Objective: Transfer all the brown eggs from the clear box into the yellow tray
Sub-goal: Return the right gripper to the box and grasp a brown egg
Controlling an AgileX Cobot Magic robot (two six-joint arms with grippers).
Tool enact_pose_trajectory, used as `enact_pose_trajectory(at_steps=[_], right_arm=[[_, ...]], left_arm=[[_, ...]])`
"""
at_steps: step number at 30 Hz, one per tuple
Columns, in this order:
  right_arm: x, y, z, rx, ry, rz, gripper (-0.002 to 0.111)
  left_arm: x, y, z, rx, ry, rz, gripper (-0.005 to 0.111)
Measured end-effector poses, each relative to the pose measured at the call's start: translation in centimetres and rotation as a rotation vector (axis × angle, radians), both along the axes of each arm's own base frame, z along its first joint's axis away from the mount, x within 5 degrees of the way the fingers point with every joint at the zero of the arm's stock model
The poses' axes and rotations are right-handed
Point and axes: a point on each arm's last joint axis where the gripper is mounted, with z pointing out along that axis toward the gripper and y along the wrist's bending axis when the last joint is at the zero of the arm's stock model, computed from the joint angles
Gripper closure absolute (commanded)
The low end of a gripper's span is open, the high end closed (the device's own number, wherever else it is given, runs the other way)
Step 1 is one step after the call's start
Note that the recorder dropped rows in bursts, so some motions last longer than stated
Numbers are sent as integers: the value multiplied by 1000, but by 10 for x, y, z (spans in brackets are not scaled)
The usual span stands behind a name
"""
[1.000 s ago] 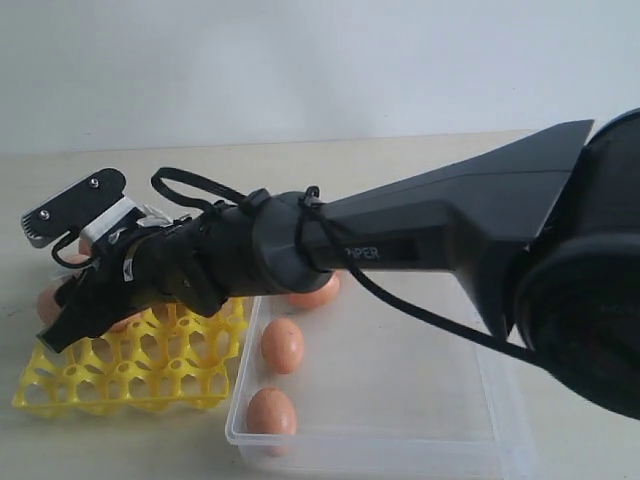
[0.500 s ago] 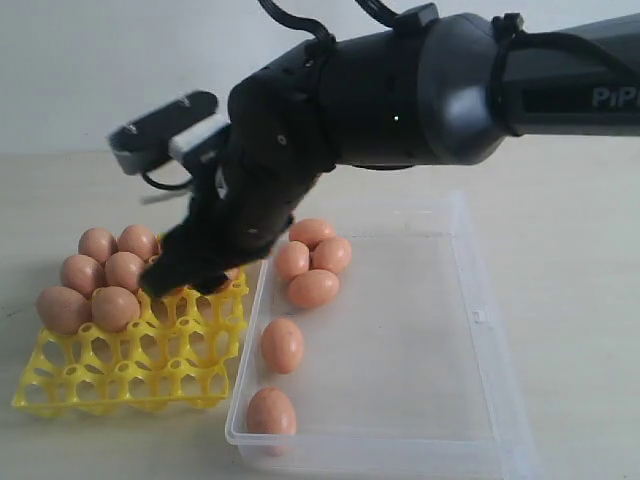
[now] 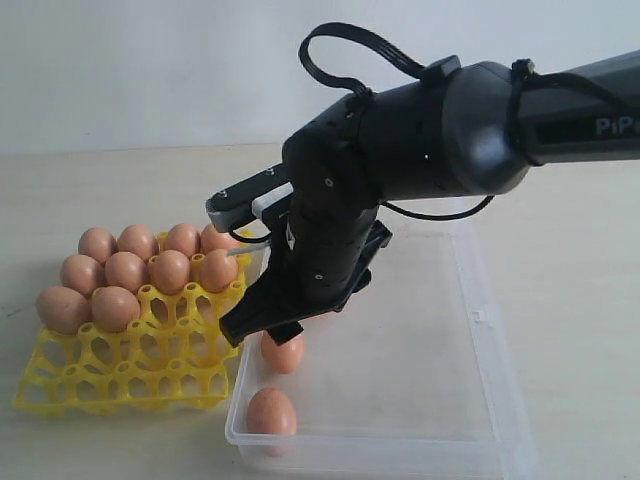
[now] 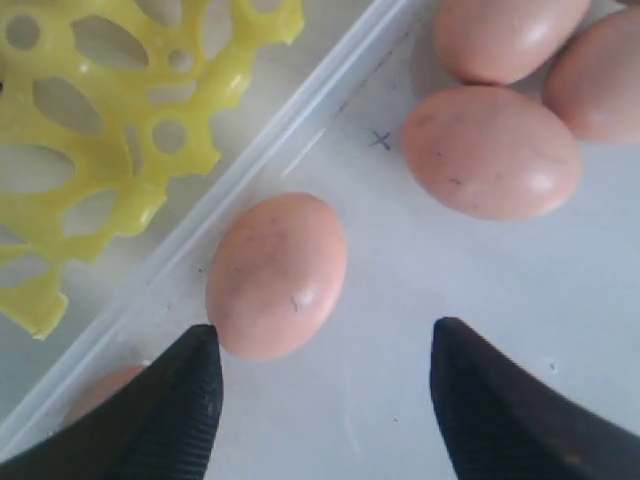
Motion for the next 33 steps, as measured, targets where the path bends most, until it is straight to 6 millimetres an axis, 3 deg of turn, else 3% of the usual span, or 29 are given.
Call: enact_pose_trajectory(at_steps=[4, 16, 18, 21, 22, 24, 27, 33], right_arm=[[3, 4, -5, 27, -16, -5, 50], [15, 12, -50, 43, -15, -11, 51], [16, 12, -56, 38, -11, -10, 64], [17, 13, -58, 33, -16, 15, 101], [17, 13, -58, 32, -17, 19, 107], [17, 12, -58, 30, -19, 22, 108], [18, 11, -46, 43, -41, 29, 108], [20, 3, 18, 249, -263, 64, 108]], left_arm=[[0, 0, 0, 0, 0, 0, 107], [0, 0, 0, 0, 0, 0, 107], [0, 0, 0, 0, 0, 0, 107], [0, 0, 0, 0, 0, 0, 107], [0, 0, 0, 0, 0, 0, 107], [0, 0, 0, 0, 0, 0, 107], [0, 0, 0, 0, 0, 0, 107], [0, 0, 0, 0, 0, 0, 107]])
